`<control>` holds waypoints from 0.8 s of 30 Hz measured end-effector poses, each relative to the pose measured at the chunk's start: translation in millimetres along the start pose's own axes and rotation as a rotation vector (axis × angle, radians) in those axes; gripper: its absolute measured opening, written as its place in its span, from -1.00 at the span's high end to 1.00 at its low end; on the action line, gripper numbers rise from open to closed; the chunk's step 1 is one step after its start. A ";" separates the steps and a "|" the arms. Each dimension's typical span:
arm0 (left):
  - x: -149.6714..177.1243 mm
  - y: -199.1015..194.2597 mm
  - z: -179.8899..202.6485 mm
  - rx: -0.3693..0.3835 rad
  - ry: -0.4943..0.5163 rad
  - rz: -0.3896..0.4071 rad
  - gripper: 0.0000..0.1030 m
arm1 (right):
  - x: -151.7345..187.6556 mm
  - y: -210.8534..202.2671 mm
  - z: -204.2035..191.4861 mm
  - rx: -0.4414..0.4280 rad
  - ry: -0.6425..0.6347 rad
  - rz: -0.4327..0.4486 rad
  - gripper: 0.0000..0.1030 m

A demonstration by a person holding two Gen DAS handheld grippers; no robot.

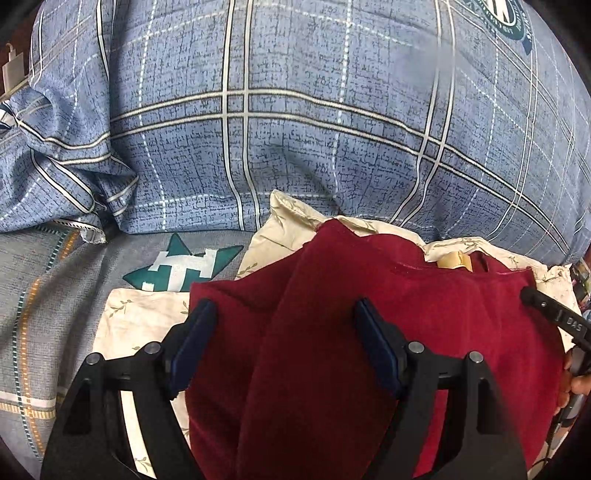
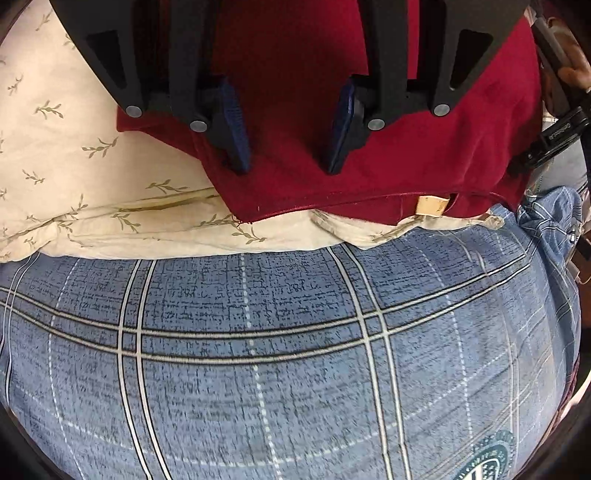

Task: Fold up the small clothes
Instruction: 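Lay the hem over the collar with the right gripper and release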

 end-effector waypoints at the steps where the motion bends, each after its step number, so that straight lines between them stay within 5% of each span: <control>1: -0.5 -2.8 0.0 -0.002 0.004 0.004 -0.50 | -1.0 -7.5 -0.4 0.000 -0.004 0.004 0.15; 10: 3.9 -44.1 -4.3 -0.009 0.017 0.022 -0.50 | 16.7 -90.0 -7.5 -0.019 -0.066 0.063 0.12; 15: 22.1 -79.7 -20.3 0.005 -0.007 0.018 -0.50 | 45.8 -67.5 1.4 0.070 -0.115 -0.029 0.18; 19: 44.5 -102.2 -38.1 0.010 -0.052 0.004 -0.50 | 38.3 -72.9 -5.5 0.106 -0.150 -0.012 0.09; 24: 66.0 -106.1 -41.9 0.017 -0.052 -0.011 -0.50 | 11.2 -84.0 -67.3 -0.041 -0.134 0.049 0.08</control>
Point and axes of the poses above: each gripper's, at about its wrist camera, not at the fingertips, and y roughly the way its jaws point, z to its right, x to its underside, the point moved 4 cm from there along y, roughly the way its jaws point, and after that the axes turned 12 degrees about z, right-handed, at the moved point
